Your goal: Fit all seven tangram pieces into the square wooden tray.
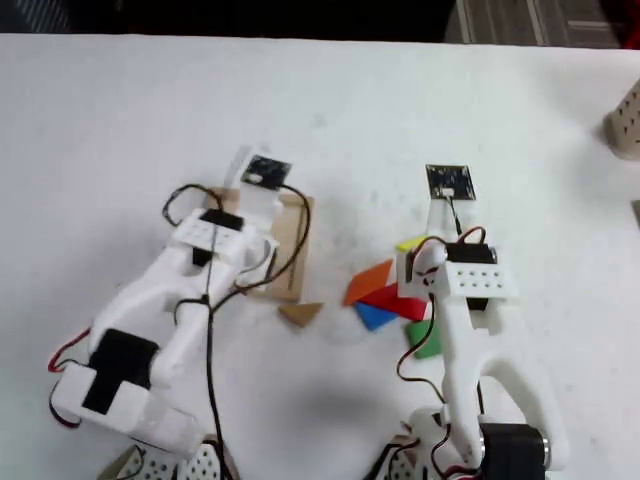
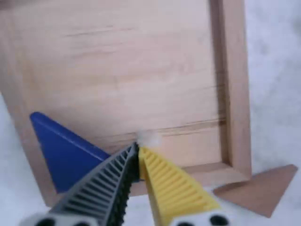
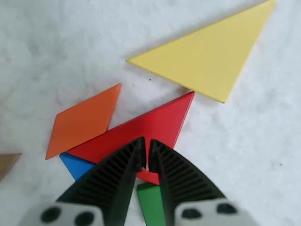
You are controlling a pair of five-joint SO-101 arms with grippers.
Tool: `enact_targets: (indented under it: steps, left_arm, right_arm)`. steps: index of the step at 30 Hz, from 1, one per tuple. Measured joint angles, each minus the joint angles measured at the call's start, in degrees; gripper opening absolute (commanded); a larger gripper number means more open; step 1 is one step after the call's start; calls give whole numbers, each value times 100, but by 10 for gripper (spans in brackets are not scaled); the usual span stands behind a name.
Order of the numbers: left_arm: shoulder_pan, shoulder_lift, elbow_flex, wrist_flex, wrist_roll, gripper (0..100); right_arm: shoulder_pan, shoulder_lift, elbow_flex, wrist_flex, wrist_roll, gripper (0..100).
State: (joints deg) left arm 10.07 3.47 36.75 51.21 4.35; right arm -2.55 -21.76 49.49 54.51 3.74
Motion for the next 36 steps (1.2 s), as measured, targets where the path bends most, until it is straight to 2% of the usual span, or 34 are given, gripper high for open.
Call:
enact_targets:
  steps: [7, 17, 22, 27, 36]
  left_arm:
    - [-35, -862, 791, -26, -387, 23]
    - [-369, -2787, 2040, -703, -404, 24]
    - [-993, -3077, 2127, -1055, -404, 24]
    - [-1292, -3077, 2127, -1327, -396, 24]
    - [-1345, -3077, 2127, -1327, -79, 24]
  right_arm:
    - [0, 0, 0, 0, 0, 21]
    - [18, 0, 0, 0, -9, 22]
    - [-26, 0, -9, 0, -835, 22]
    - [-580, 0, -281, 0, -1292, 22]
    - [-1705, 413, -325, 0, -1178, 19]
